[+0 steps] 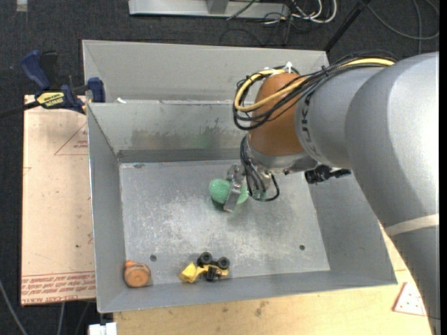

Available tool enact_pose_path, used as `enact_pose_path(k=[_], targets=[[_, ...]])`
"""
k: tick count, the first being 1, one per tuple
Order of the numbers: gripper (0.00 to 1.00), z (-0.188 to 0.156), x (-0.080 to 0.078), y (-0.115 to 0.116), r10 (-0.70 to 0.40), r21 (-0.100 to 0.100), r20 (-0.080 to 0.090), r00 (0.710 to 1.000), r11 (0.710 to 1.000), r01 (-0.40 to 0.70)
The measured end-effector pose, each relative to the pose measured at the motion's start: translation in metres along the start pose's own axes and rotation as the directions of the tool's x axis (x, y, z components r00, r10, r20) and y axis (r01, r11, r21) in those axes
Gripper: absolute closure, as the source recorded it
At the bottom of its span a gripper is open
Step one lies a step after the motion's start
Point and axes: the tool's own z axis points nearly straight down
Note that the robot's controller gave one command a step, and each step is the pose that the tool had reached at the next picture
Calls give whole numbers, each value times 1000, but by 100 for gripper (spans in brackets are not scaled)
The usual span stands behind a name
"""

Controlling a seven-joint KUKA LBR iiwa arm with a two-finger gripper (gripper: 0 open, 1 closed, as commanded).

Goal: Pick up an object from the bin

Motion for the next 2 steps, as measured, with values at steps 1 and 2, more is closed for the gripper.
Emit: enact_pose_path(k=[1,2], targets=[[100,0,0,0,0,0,0,1000,1000,0],[100,-188,24,3,-2,-4,8,1000,1000,2]])
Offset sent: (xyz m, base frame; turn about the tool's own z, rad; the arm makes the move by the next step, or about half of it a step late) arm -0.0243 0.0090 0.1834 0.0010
